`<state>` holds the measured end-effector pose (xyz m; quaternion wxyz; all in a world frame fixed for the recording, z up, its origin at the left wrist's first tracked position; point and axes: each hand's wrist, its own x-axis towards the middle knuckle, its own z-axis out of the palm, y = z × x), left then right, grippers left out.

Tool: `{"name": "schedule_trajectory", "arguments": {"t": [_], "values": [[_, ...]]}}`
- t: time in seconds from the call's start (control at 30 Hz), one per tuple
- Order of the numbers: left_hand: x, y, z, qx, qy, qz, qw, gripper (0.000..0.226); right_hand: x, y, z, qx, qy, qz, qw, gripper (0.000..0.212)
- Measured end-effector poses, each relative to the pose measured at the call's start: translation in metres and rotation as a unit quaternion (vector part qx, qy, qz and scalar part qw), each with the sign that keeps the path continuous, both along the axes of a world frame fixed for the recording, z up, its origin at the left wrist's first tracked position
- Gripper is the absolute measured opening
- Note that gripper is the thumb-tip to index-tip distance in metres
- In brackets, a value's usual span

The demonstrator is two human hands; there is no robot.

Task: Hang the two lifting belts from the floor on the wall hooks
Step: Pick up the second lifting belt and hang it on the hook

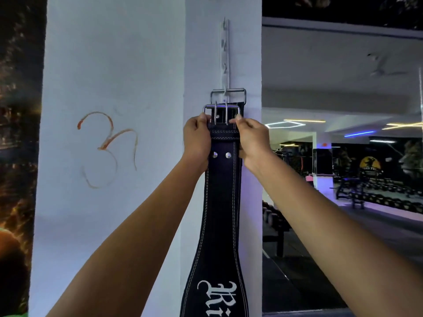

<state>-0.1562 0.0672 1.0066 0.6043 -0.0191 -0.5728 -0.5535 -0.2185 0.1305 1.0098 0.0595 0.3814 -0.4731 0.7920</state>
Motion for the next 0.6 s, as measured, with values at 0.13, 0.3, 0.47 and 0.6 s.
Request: {"name": "schedule_trajectory", "arguments": {"t": [0.13, 0.3, 0.47, 0.6], "values": [[-0.046, -0.032, 0.044, -0.005, 0.017, 0.016, 1.0, 0.031, -0.045, -0.033, 0.042, -0.029, 0.028, -0.024, 0.999, 0.03], [-0.095, -0.06, 0.106, -0.012, 0.036, 0.037, 0.999, 0.027, -0.094, -0.064, 0.103, -0.056, 0.052, -0.055, 0.996, 0.036], [-0.129, -0.076, 0.162, -0.021, 0.036, 0.062, 0.997, 0.027, -0.119, -0.077, 0.153, -0.104, 0.069, -0.068, 0.99, 0.04], [-0.146, -0.084, 0.198, -0.037, 0.045, 0.071, 0.996, 0.029, -0.132, -0.084, 0.184, -0.113, 0.073, -0.1, 0.986, 0.032]]}}
